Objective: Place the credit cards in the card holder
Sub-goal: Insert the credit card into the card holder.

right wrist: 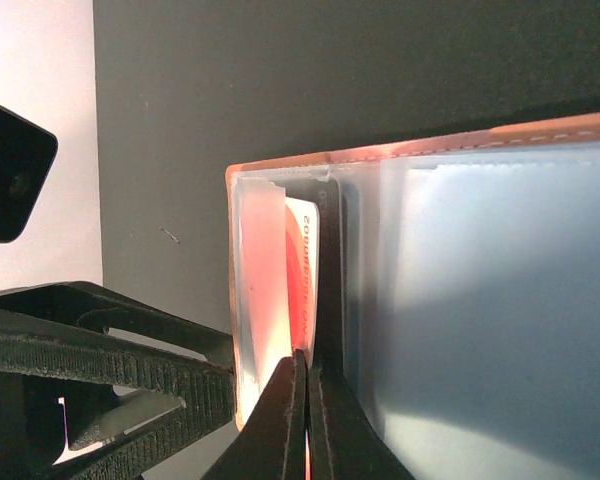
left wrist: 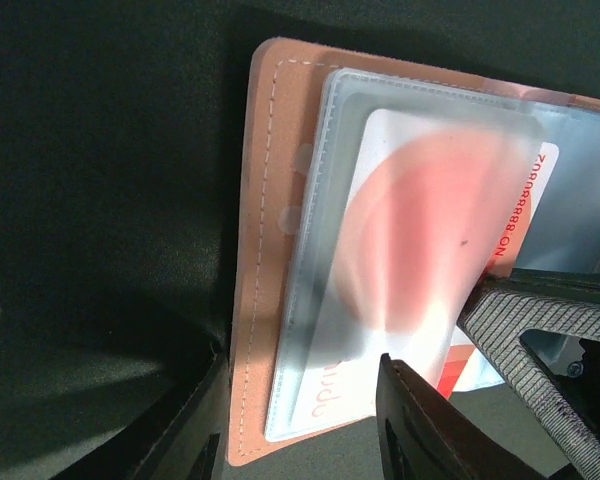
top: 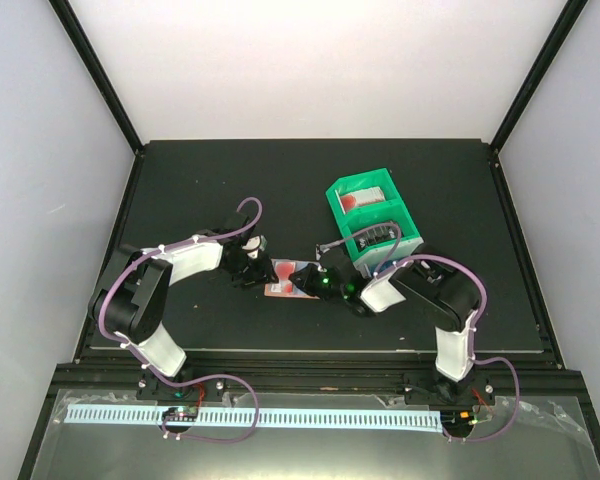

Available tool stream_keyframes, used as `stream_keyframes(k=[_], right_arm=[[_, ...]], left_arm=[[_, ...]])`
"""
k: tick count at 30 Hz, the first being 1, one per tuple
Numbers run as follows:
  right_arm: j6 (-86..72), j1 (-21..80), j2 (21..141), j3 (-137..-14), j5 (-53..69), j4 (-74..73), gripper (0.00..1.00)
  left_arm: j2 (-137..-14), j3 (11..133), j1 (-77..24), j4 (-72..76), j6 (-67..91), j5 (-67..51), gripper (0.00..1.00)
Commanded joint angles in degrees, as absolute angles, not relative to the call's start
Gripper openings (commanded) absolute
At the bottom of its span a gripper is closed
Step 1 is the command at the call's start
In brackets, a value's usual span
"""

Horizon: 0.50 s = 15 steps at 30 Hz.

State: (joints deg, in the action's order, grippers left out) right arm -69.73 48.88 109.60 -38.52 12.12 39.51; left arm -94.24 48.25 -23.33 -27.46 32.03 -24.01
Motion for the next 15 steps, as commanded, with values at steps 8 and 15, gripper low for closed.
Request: stream_keyframes(k=[8,15], right_arm=[[-70.14,49.61,112.57,-39.18,15.04,37.83,0.05],[-69.87,49.75,109.53,-37.79,12.59,36.1,0.11]], left_arm=[[-96.96,46.13,-23.99,-28.09,31.7,-22.26,0.39],[-96.99,45.69,-24.1,-28.12,31.84,-20.57,0.35]])
